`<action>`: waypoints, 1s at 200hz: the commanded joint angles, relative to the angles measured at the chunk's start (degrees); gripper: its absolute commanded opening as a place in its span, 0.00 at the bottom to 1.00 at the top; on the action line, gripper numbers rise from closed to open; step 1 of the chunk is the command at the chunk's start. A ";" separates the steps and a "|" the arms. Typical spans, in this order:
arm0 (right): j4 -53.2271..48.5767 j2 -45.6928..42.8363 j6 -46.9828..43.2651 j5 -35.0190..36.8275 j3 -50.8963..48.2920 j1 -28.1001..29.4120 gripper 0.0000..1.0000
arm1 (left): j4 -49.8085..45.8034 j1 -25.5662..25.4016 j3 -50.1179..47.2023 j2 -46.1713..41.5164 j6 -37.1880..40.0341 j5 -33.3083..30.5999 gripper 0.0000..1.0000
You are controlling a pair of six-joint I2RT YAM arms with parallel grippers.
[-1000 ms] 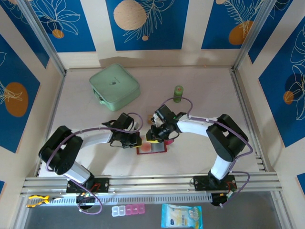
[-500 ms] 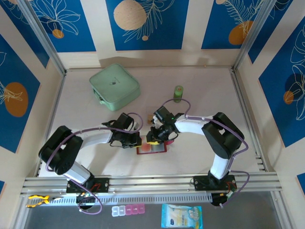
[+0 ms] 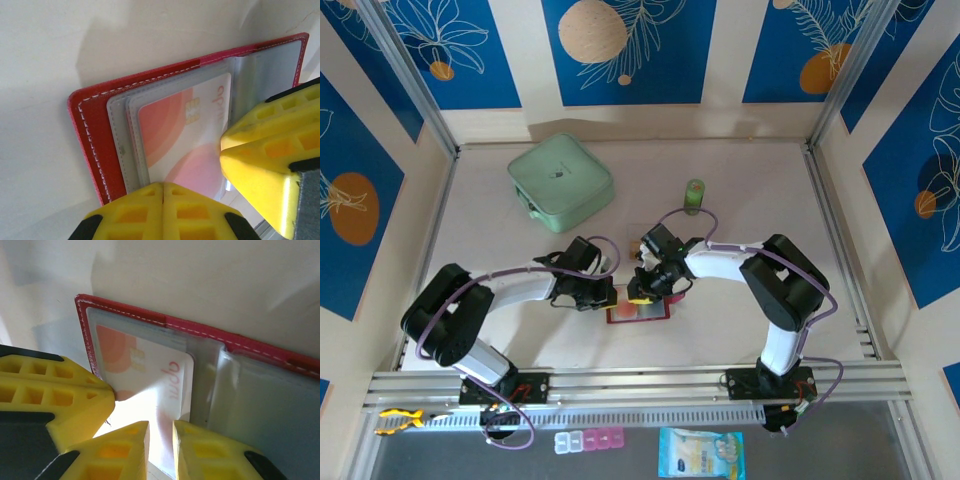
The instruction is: Take the credit cards out of the card holder
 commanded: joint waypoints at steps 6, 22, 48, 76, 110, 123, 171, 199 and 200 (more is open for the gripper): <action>-0.73 1.59 -0.66 -0.88 0.96 0.41 0.21 | -3.24 0.39 -0.57 -0.33 1.05 -1.59 0.00; -1.10 1.67 -0.59 -0.60 0.87 0.50 0.22 | -4.59 0.41 -0.21 -1.52 1.42 -2.62 0.00; -1.71 1.50 -0.75 -0.15 0.79 0.46 0.23 | -6.84 0.48 0.15 -2.90 2.35 -4.93 0.00; -2.07 1.45 -0.86 0.00 0.80 0.45 0.23 | -6.50 0.54 -0.01 -1.15 2.77 -4.22 0.00; -2.80 0.96 -0.99 0.66 1.02 0.53 0.24 | -5.49 0.49 -0.55 0.26 2.33 -3.53 0.00; -3.61 0.55 -1.33 1.37 1.14 0.52 0.24 | -5.74 0.51 -0.55 0.11 2.49 -3.60 0.00; -7.16 -1.13 -2.78 4.45 1.97 0.34 0.27 | -6.12 0.55 -0.61 0.42 2.68 -3.51 0.00; -7.86 -1.85 -3.05 4.83 2.35 0.46 0.27 | -6.19 0.48 -0.30 0.11 2.51 -3.49 0.00; -7.87 -1.89 -3.05 4.89 2.36 0.46 0.27 | -6.20 0.52 -0.29 0.11 2.51 -3.50 0.00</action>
